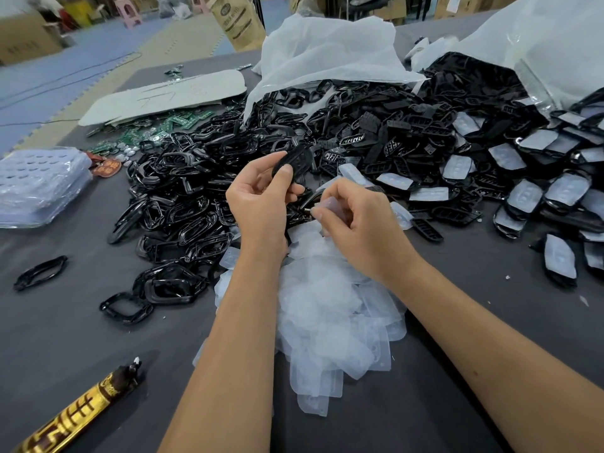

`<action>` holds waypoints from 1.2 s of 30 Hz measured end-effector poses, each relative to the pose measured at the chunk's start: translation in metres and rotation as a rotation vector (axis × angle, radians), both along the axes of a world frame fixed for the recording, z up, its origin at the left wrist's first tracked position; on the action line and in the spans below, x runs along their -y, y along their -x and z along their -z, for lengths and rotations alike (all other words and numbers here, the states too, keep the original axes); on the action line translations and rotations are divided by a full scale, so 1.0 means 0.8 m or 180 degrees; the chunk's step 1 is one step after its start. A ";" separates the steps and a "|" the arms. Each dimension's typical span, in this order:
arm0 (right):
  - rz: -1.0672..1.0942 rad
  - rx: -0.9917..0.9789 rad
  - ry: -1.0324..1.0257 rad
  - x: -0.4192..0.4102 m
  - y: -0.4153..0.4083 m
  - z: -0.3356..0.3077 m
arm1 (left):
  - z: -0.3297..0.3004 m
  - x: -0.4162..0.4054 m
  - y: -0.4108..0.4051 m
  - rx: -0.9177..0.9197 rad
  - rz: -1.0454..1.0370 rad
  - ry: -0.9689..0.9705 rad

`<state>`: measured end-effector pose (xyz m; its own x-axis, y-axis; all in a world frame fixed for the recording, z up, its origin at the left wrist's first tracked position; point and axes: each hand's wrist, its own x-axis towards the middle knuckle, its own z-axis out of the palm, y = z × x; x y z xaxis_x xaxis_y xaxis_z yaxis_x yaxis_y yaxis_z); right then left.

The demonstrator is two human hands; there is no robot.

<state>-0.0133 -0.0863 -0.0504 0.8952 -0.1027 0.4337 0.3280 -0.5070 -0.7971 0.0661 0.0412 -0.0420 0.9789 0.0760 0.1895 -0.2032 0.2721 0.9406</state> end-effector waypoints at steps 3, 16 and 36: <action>0.0017 0.0143 0.0098 -0.003 0.000 0.002 | 0.001 0.002 0.001 0.0136 0.0067 -0.0212; 0.0377 0.0103 -0.2346 0.021 -0.005 0.000 | 0.006 0.003 0.002 0.0090 0.0597 -0.0467; -0.0253 -0.0080 -0.2862 0.022 -0.003 -0.008 | 0.008 0.003 0.001 0.0079 0.0720 -0.0586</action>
<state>-0.0113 -0.1040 -0.0440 0.9222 -0.3311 0.1998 0.3127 0.3344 -0.8891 0.0651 0.0387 -0.0483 0.9620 -0.1814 0.2039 -0.1803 0.1384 0.9738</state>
